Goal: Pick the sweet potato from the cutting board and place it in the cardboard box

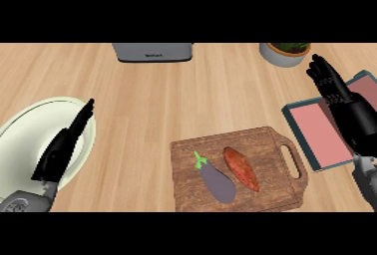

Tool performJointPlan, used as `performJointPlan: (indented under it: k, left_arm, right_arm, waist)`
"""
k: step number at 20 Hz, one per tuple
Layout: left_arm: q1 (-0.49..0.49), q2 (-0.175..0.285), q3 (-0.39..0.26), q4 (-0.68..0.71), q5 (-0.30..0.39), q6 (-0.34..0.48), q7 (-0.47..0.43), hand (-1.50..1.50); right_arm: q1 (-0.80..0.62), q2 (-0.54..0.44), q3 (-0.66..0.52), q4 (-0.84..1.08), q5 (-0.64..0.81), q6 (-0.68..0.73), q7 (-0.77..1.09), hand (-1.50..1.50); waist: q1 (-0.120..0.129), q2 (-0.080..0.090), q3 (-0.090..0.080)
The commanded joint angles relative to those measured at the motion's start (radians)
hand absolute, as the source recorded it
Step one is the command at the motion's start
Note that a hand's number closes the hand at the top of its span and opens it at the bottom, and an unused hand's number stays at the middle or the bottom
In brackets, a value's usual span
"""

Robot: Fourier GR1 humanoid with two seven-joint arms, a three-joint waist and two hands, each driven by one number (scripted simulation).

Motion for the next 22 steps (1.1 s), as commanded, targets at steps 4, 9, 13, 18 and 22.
performJointPlan:
  k: [4,9,13,18,22]
  left_arm:
    - [-0.107,-0.017,0.019,-0.036,0.013,-0.065,-0.068,0.0]
    - [-0.141,-0.012,0.033,-0.09,0.077,-0.153,-0.052,0.0]
    - [-0.175,-0.019,0.051,-0.023,0.072,-0.178,-0.069,0.0]
    - [-0.154,-0.034,0.035,-0.069,0.062,-0.176,-0.044,0.0]
    - [-0.175,-0.024,0.053,-0.068,0.064,-0.198,-0.018,0.0]
  right_arm:
    - [-0.153,-0.057,-0.092,0.008,-0.236,0.278,-0.033,-1.5]
    - [-0.248,-0.207,-0.086,0.212,-0.128,0.493,-0.135,-1.5]
    - [-0.182,-0.154,-0.025,0.295,0.097,0.519,-0.49,-1.5]
    - [-0.203,-0.216,0.03,0.299,0.313,0.484,-0.722,-1.5]
    - [-0.247,-0.265,0.122,0.253,0.428,0.469,-0.655,-1.5]
  waist:
    - [0.037,0.016,0.012]
    - [0.059,0.02,0.013]
    - [0.052,0.024,0.014]
    - [0.054,0.02,0.014]
    - [0.048,0.015,0.012]
